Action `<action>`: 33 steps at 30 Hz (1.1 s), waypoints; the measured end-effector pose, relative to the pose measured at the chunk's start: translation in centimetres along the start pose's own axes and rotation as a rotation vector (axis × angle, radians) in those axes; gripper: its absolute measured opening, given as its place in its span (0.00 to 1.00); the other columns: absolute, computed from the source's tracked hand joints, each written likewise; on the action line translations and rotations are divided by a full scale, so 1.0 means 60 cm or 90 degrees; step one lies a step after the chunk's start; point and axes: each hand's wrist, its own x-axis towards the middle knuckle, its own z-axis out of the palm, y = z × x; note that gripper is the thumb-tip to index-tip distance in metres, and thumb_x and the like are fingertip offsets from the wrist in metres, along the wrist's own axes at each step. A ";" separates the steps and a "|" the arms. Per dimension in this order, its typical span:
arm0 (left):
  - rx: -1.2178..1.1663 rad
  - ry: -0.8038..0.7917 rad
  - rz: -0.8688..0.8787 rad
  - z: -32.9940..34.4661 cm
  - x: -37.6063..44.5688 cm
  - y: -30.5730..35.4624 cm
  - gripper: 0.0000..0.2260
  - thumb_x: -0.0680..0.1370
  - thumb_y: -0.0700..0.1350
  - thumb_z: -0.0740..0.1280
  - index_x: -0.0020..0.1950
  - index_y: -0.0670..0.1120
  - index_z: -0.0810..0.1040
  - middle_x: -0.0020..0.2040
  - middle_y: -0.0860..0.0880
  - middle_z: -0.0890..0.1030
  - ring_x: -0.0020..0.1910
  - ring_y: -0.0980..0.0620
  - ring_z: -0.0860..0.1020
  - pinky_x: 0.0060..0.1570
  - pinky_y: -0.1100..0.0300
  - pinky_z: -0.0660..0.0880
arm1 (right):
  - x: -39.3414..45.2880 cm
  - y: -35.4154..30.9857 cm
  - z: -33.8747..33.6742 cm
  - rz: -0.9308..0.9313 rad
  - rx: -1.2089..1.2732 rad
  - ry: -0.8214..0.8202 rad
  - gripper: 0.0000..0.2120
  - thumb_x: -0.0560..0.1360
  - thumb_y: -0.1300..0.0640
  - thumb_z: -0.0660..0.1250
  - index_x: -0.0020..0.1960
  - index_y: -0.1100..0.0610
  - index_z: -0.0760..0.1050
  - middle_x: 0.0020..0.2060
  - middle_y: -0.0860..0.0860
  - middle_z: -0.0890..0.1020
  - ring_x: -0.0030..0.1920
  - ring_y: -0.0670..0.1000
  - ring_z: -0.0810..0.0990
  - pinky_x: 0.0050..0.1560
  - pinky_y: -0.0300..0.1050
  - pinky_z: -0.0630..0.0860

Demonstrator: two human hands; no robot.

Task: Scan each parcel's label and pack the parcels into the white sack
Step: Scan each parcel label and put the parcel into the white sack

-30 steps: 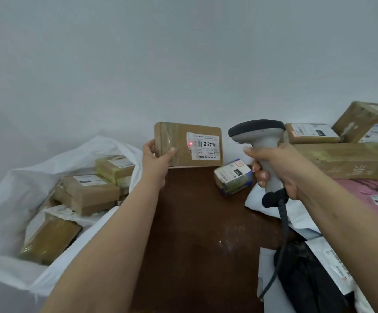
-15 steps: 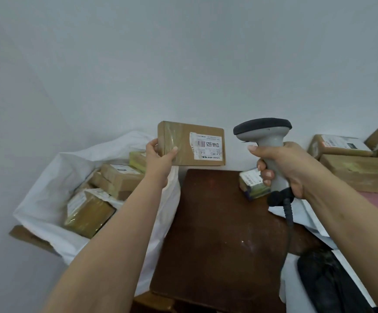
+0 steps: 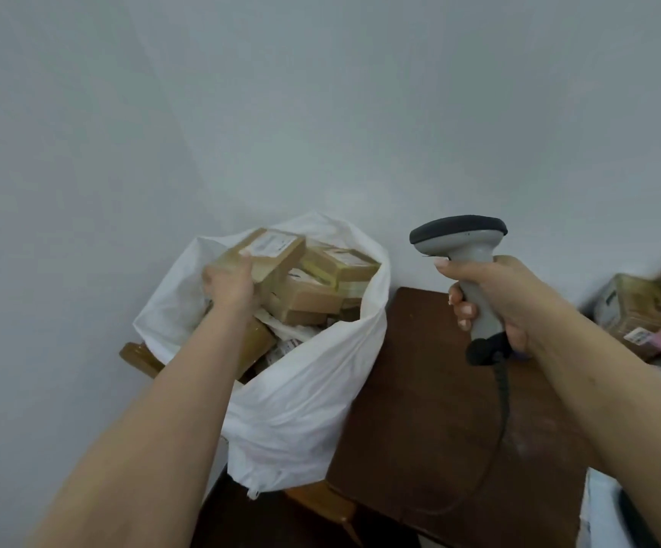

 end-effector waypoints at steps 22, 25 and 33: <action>0.188 -0.628 0.494 0.530 -0.472 -0.007 0.29 0.77 0.43 0.70 0.75 0.42 0.62 0.74 0.44 0.65 0.73 0.49 0.63 0.68 0.67 0.57 | -0.143 0.083 -0.424 0.088 0.120 0.387 0.04 0.78 0.59 0.68 0.48 0.59 0.74 0.24 0.54 0.70 0.17 0.47 0.64 0.20 0.37 0.63; 0.209 -0.705 0.521 0.597 -0.544 -0.006 0.30 0.76 0.45 0.71 0.75 0.43 0.63 0.73 0.46 0.66 0.72 0.50 0.64 0.65 0.67 0.57 | -0.157 0.092 -0.492 0.094 0.136 0.426 0.06 0.77 0.58 0.69 0.48 0.59 0.73 0.24 0.54 0.71 0.17 0.46 0.65 0.20 0.36 0.63; 0.471 -0.725 0.779 0.773 -0.657 0.004 0.37 0.72 0.51 0.72 0.75 0.43 0.60 0.73 0.40 0.63 0.73 0.40 0.60 0.70 0.45 0.62 | -0.170 0.117 -0.621 0.100 0.177 0.464 0.07 0.77 0.59 0.70 0.46 0.60 0.72 0.25 0.54 0.71 0.20 0.47 0.65 0.25 0.39 0.65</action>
